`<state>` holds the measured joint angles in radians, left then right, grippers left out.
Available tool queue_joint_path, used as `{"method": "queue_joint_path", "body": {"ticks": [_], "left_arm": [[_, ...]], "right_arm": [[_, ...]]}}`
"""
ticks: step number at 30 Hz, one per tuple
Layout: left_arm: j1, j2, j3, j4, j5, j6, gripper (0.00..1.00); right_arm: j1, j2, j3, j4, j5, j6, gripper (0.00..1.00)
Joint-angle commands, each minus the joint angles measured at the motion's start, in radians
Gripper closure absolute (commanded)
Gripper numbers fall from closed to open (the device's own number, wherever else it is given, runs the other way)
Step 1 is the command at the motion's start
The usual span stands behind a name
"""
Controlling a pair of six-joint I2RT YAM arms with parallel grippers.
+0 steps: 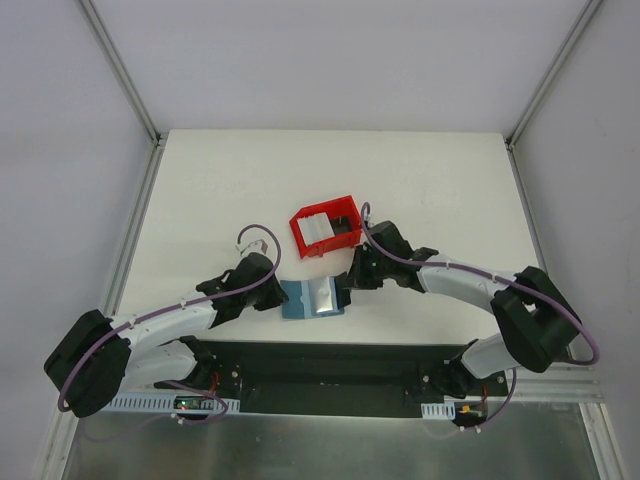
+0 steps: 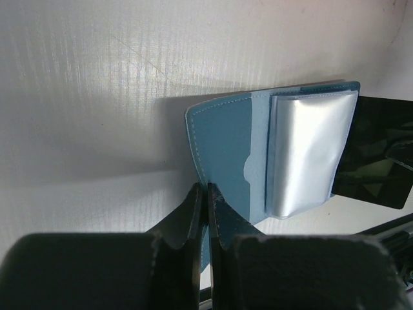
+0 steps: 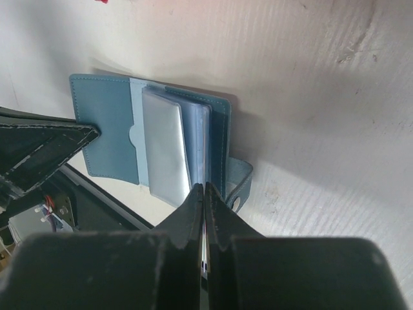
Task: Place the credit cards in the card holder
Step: Turn over the card slot in the card holder.
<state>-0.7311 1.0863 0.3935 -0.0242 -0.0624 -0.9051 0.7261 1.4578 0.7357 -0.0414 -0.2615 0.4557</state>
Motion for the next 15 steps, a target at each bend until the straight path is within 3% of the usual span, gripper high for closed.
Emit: {"method": "queue_joint_path", "body": {"ticks": [1,15], "left_arm": [[0.009,-0.005,-0.005,-0.017,-0.016,0.012,1.0],[0.009,0.015,0.002,-0.014,-0.008,0.014,1.0]], "right_arm": [[0.009,0.022,-0.007,0.0,0.04,-0.014,1.0],[0.039,0.046,0.01,0.032,0.021,-0.011,1.0]]}}
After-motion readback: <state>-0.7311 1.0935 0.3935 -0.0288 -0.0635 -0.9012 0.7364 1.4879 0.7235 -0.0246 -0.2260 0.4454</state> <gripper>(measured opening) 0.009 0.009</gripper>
